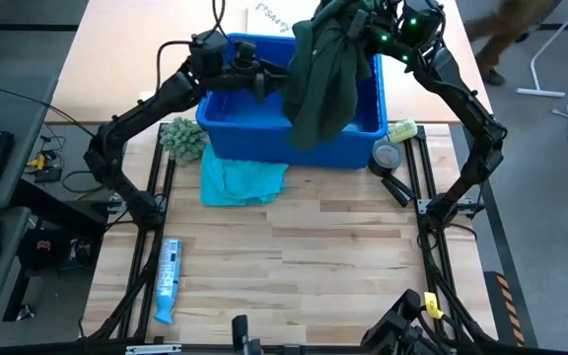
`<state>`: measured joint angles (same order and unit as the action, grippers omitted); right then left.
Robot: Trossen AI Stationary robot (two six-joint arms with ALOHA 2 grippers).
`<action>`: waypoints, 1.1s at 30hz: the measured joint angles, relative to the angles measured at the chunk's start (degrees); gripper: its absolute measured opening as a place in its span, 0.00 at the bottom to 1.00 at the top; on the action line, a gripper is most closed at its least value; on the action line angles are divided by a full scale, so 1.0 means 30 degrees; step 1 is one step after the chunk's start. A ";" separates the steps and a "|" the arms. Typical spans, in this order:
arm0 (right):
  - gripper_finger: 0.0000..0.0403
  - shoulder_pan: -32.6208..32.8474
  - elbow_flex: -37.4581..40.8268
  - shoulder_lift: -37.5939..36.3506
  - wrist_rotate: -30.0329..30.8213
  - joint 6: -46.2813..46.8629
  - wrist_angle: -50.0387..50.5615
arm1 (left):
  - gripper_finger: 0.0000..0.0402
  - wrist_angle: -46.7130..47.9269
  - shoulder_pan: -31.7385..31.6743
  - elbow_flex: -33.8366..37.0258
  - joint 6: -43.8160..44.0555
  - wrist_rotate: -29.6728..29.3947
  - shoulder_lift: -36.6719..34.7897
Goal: Fold laundry
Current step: Fold the green polo shirt from the blue laundry bin
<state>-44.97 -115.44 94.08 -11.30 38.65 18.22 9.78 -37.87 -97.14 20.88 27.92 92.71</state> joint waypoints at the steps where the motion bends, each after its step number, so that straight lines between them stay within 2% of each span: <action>1: 0.00 0.0000 0.0000 0.0000 -0.0009 0.0003 0.0000 | 0.49 -0.0342 0.0029 0.0000 -0.0057 -0.0064 0.0207; 6: 0.00 0.0000 0.0000 0.0000 -0.0010 0.0125 0.0007 | 0.49 -0.2328 0.0256 0.0000 0.0918 0.0044 0.1452; 10: 0.00 0.0000 0.0000 0.0000 -0.0007 0.0437 0.0007 | 0.49 -0.3768 0.0624 0.0007 0.0614 0.0106 0.2078; 13: 0.00 0.0000 0.0000 0.0000 -0.0040 0.0424 0.0007 | 0.45 -0.4275 0.0809 0.0007 0.0501 -0.0130 0.2199; 16: 0.00 0.0000 0.0000 0.0000 0.0034 0.0428 0.0039 | 0.30 -0.4414 0.0940 0.0007 0.0430 -0.0875 0.2221; 18: 0.00 0.0000 0.0000 0.0000 0.0465 0.0296 0.0275 | 0.12 -0.4488 0.0940 0.0007 0.0594 -0.0998 0.2221; 20: 0.00 0.0000 0.0000 0.0000 0.1014 0.0060 0.0613 | 0.04 -0.4611 0.0875 0.0007 0.1427 -0.1010 0.2251; 23: 0.02 0.0006 -0.0002 0.0077 0.2123 -0.0029 0.1179 | 0.01 -0.4958 0.0772 0.0007 0.1923 -0.1007 0.2294; 26: 0.06 0.0000 -0.0007 0.0306 0.2327 -0.0036 0.1479 | 0.01 -0.6140 0.0588 0.0007 0.3099 -0.0916 0.2300; 30: 0.15 0.0004 -0.0036 0.0861 0.2070 -0.1283 0.1607 | 0.00 -0.8050 0.0124 -0.0012 0.4907 0.0112 0.2247; 33: 0.23 0.0000 -0.0036 0.1368 0.2017 -0.2549 0.1644 | 0.00 -0.8218 -0.0379 -0.0309 0.5721 0.0366 0.2047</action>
<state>-44.97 -115.55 98.19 -5.25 31.01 23.15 -14.88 -39.00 -98.07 38.05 29.02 98.85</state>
